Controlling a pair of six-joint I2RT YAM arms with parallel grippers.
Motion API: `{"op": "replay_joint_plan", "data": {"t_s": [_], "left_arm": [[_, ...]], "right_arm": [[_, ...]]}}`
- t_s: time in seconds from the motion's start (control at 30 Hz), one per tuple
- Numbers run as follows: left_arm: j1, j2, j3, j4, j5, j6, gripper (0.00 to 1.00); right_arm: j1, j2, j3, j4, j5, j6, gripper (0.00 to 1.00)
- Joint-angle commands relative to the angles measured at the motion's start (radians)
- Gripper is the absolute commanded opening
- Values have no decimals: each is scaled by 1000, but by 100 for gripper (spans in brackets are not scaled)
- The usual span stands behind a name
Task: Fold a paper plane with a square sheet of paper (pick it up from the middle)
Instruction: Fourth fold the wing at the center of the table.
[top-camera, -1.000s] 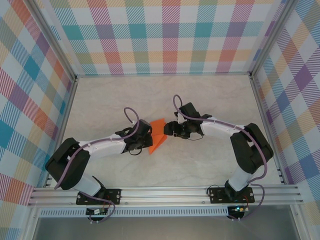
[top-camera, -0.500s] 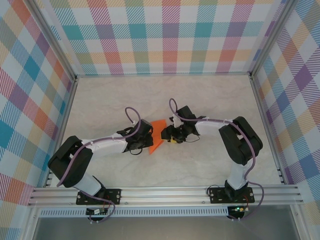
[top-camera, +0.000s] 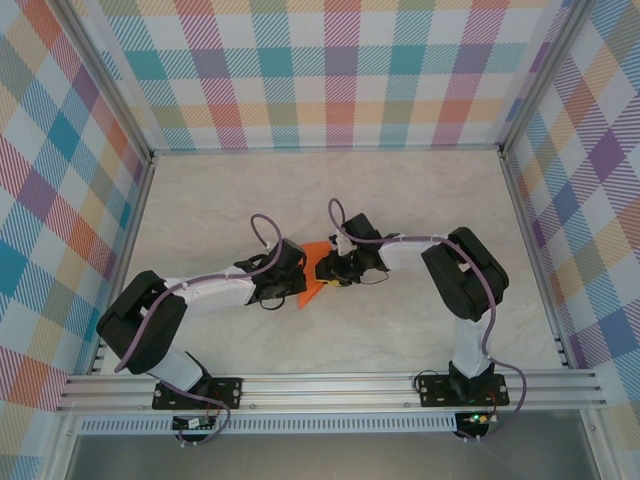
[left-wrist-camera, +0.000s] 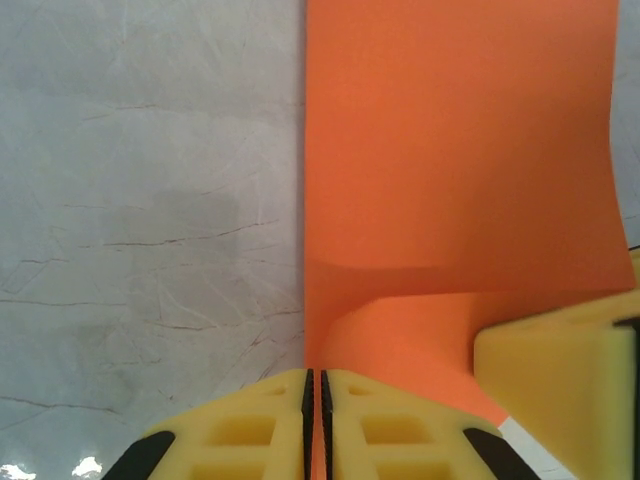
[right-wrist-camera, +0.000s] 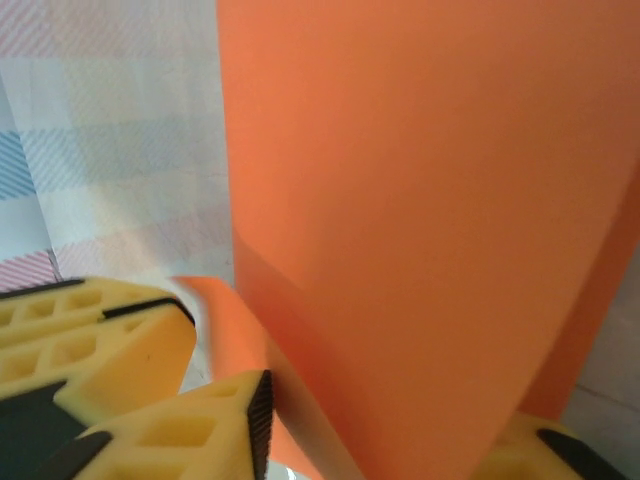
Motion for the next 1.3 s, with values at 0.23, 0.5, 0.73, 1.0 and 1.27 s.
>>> {"op": "replay_joint_plan", "data": {"t_s": [0.23, 0.5, 0.73, 1.0, 1.27], "left_arm": [[-3, -61, 20, 1, 17, 11, 30], [-4, -169, -53, 103, 78, 44, 51], [-27, -211, -147, 295, 146, 122, 54], [-34, -281, -199, 292, 83, 118, 58], [-35, -339, -212, 270, 52, 111, 59]], "right_arm": [[6, -92, -56, 39, 179, 125, 4], [26, -261, -135, -109, 373, 295, 3], [65, -263, -86, -237, 461, 370, 3], [91, -286, -35, -222, 452, 331, 3], [90, -426, -15, -317, 602, 303, 3]]}}
